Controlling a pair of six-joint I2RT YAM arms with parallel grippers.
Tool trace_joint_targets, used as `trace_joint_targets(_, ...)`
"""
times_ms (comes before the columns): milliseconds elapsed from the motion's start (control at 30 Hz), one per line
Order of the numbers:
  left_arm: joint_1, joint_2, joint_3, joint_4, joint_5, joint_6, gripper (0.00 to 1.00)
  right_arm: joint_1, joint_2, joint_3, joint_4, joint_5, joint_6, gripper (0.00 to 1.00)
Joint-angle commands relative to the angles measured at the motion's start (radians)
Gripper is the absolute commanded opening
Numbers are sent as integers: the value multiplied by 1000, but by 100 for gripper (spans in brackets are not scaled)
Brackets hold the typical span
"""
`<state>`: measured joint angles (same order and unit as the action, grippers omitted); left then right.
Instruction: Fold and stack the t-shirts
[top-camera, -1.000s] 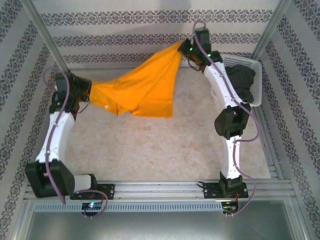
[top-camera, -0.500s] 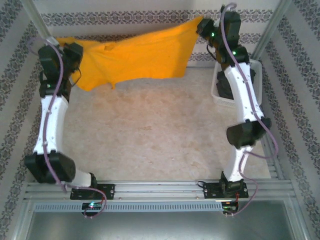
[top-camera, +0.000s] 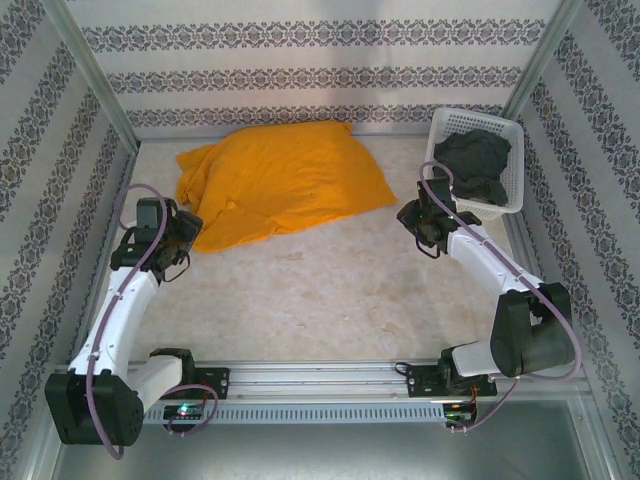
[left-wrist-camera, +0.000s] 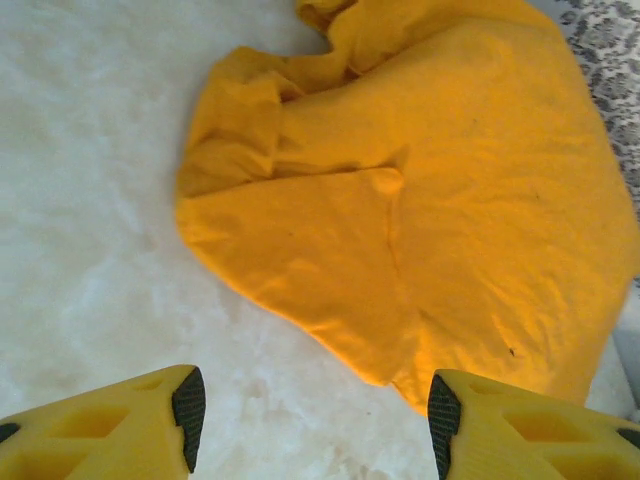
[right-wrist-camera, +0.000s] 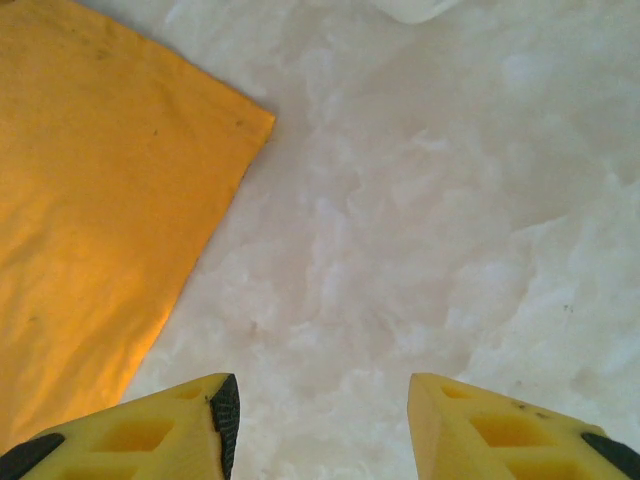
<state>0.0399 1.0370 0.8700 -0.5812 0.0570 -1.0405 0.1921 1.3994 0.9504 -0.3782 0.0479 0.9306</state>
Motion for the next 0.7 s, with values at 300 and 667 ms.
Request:
trace_joint_targets(300, 191, 299, 74, 3, 133, -57, 57, 1, 220, 151, 72, -141, 41, 48)
trace_joint_targets(667, 196, 609, 167, 92, 284, -138, 53, -27, 465, 347, 41, -227, 67, 47)
